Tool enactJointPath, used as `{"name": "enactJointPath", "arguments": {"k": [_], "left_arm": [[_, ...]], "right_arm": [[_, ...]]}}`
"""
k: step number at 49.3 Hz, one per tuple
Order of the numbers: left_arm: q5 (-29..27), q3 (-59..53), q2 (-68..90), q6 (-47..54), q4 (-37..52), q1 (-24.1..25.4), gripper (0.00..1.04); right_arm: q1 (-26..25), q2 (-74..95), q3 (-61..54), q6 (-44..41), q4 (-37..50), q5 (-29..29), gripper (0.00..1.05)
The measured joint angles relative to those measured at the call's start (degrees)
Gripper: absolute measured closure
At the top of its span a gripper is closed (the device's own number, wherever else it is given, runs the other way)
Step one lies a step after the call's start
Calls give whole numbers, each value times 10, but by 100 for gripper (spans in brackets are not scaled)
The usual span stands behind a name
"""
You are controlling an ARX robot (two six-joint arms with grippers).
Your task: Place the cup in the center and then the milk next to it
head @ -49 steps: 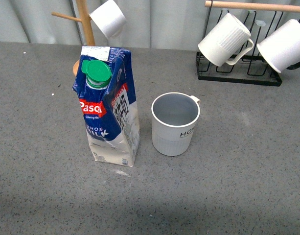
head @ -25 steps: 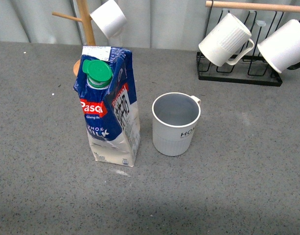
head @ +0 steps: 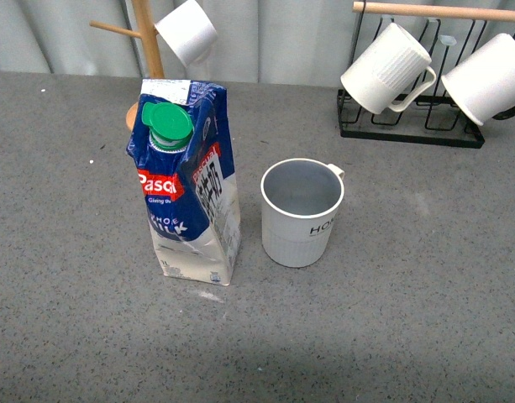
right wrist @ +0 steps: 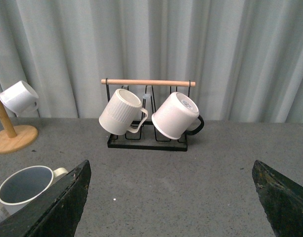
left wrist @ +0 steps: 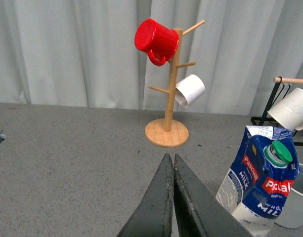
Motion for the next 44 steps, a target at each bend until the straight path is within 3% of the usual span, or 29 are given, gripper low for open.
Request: {"name": "enactJointPath", "arguments": {"k": [8, 38, 44], "left_arm": [[0, 0, -1, 0, -2, 0, 101], [0, 0, -2, 0, -2, 0, 7], [0, 0, -2, 1, -3, 0, 7]], "right_arm": [[0, 0, 0, 0, 0, 0, 9], [0, 0, 0, 0, 0, 0, 9], [0, 0, 0, 0, 0, 0, 9]]}}
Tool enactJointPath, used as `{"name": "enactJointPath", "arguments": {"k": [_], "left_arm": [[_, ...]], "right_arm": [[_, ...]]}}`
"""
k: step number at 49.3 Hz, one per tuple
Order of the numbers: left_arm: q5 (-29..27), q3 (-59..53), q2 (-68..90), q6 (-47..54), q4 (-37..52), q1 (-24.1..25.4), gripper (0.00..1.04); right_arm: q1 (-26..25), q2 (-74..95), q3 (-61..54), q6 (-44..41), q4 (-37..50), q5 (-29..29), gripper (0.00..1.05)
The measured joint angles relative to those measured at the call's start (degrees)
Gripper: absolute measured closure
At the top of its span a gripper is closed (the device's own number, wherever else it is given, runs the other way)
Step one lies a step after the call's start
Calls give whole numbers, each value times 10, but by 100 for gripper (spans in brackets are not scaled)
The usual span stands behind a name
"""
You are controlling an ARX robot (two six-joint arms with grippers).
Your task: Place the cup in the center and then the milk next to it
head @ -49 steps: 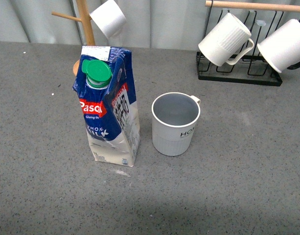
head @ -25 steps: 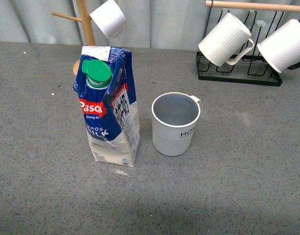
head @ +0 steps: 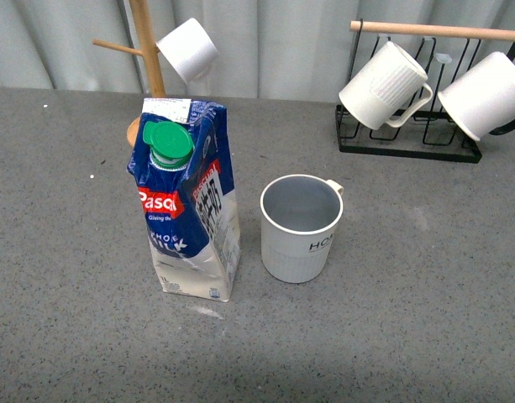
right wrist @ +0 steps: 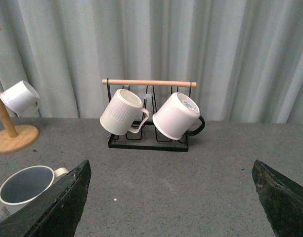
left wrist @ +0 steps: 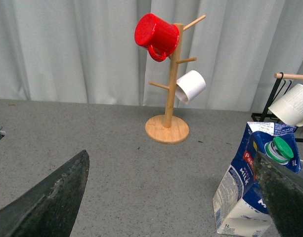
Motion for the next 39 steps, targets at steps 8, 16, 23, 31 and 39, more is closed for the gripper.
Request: {"name": "enactJointPath", "arguments": {"k": [8, 16, 23, 31, 39], "left_arm": [[0, 0, 0, 0, 0, 0, 7], [0, 0, 0, 0, 0, 0, 7], [0, 0, 0, 0, 0, 0, 7], [0, 0, 0, 0, 0, 0, 7], [0, 0, 0, 0, 0, 0, 7]], "right_arm": [[0, 0, 0, 0, 0, 0, 9], [0, 0, 0, 0, 0, 0, 9], [0, 0, 0, 0, 0, 0, 9], [0, 0, 0, 0, 0, 0, 9], [0, 0, 0, 0, 0, 0, 9]]}}
